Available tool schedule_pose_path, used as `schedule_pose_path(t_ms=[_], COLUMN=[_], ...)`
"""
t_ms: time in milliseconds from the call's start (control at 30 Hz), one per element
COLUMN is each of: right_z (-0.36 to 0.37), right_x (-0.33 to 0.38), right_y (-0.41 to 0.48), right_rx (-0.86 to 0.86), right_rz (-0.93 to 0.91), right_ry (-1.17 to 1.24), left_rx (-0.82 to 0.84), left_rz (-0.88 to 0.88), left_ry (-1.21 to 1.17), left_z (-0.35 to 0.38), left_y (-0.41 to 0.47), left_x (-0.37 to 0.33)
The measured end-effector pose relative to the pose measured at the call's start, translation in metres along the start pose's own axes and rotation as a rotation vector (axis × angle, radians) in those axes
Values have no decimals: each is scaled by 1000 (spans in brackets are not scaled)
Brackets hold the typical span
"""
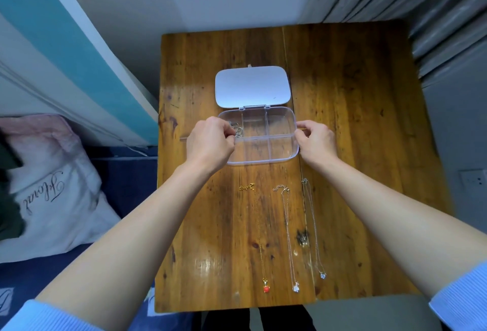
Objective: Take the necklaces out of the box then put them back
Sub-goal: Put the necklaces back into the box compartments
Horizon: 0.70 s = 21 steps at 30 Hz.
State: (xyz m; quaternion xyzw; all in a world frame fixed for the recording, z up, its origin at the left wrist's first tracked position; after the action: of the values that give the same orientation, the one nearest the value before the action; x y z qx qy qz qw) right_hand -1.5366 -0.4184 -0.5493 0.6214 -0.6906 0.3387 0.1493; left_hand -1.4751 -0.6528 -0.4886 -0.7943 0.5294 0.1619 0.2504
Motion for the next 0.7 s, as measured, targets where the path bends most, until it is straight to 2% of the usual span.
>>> schedule_pose_path(t_ms=[167,300,567,700], right_z=[-1,0,-1,-1], right_x=[0,-1,-1,-1], right_y=[1,0,0,-1], right_rx=[-8,-12,-11,-12], right_rz=[5,-5,0,-5], right_ry=[5,10,26,19], left_rx=[39,-64,-190,-125], left_rz=[-45,-12,47,-28], left_ry=[-20,-172,-187,-169], left_z=[15,-7,-38,-21], left_y=[2,-1,-14,-13], left_x=[0,-11,-18,-1])
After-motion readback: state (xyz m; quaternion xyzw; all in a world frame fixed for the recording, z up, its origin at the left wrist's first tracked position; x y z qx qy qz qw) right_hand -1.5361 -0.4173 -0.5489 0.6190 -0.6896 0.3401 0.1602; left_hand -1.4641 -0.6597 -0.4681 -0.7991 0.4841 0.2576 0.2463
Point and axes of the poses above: each hand's wrist, its own y-axis towards the middle knuckle, its own z-axis out of the palm, x = y × z, the point moved 9 cm from there along y, towards the middle knuckle, and after that the axes turned 1 degree about -y, right-handed, at the moved point
